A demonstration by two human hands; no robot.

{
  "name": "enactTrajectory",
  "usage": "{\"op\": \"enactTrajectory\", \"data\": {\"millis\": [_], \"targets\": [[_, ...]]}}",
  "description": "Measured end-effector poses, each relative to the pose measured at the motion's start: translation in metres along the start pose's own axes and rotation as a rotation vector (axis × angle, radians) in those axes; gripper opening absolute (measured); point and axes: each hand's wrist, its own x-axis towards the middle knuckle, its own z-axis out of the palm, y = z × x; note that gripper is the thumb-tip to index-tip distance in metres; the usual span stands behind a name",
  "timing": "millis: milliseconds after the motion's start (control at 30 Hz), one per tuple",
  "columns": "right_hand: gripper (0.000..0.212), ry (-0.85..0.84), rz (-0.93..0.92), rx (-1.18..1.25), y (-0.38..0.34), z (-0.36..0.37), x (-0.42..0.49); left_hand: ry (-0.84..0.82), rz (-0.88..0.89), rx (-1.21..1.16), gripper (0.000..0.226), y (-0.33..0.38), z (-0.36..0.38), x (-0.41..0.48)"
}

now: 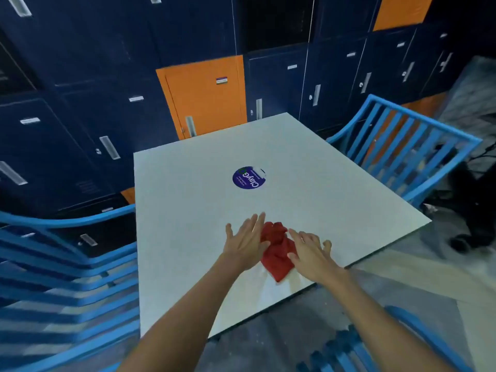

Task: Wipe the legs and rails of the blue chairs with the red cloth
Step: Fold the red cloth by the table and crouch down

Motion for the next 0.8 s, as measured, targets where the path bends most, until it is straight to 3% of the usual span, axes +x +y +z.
{"op": "enactTrajectory", "data": {"millis": [233, 367, 433, 500, 567, 800], "targets": [[0.047, 0.018, 0.004, 0.042, -0.002, 0.027, 0.014, -0.052, -0.098, -0.085, 0.069, 0.015, 0.041, 0.027], [0.058, 0.075, 0.081, 0.1, -0.003, 0.032, 0.021, 0.016, -0.143, -0.056, 0.069, 0.015, 0.049, 0.03], [0.059, 0.066, 0.151, 0.185, -0.005, 0.033, 0.024, 0.055, -0.17, -0.027, 0.06, 0.011, 0.05, 0.03], [0.045, 0.053, 0.197, 0.233, -0.008, 0.034, 0.025, 0.05, -0.19, -0.065, 0.043, 0.006, 0.049, 0.029], [0.032, 0.048, 0.227, 0.281, -0.011, 0.035, 0.023, 0.037, -0.207, -0.144, 0.034, 0.002, 0.048, 0.024], [0.024, 0.147, 0.264, 0.498, -0.027, 0.048, 0.0, 0.093, -0.188, -0.485, 0.014, -0.012, 0.043, -0.009]]}}
